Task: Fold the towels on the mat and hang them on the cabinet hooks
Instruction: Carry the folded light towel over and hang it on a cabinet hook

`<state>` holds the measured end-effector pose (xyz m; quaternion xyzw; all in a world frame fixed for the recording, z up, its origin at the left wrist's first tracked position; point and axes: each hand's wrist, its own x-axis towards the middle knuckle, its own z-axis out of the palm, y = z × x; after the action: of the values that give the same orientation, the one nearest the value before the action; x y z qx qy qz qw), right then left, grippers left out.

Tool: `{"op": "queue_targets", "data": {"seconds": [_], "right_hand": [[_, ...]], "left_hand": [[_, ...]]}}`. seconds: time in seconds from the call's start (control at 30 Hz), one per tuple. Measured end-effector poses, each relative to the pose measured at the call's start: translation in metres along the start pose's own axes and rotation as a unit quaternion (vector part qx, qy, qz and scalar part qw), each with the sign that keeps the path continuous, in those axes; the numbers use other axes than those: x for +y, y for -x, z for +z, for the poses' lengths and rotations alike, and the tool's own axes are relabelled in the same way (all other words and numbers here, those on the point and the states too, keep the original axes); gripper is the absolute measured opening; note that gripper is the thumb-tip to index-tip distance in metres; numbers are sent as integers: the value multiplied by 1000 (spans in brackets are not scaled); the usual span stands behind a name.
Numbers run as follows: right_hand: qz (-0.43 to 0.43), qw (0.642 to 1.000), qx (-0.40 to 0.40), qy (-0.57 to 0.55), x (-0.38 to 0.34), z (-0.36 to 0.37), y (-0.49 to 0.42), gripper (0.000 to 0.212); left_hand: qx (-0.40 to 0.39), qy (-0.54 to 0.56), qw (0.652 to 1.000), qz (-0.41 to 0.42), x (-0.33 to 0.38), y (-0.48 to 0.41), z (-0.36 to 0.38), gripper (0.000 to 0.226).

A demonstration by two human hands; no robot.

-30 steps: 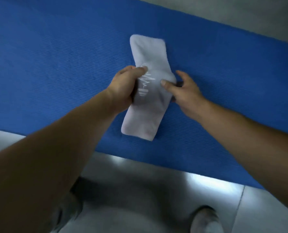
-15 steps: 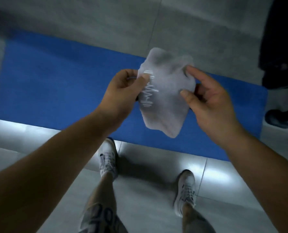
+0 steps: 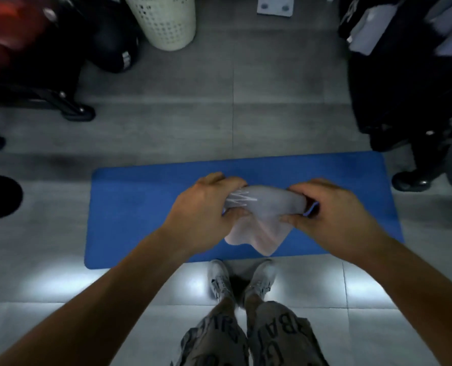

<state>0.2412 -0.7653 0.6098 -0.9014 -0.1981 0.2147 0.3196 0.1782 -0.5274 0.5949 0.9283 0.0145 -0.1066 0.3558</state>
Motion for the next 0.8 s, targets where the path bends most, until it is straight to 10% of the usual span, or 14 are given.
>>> {"op": "queue_targets", "data": {"seconds": [0.3, 0.43, 0.8], "right_hand": [[35, 993, 52, -96, -1, -67, 52, 24], [70, 985, 92, -128, 20, -103, 65, 33], [112, 967, 190, -124, 81, -182, 43, 35]], "left_hand": [[-105, 42, 993, 13, 50, -12, -46, 82], [-32, 188, 979, -70, 75, -44, -51, 41], [13, -120, 990, -71, 124, -177, -30, 33]]}}
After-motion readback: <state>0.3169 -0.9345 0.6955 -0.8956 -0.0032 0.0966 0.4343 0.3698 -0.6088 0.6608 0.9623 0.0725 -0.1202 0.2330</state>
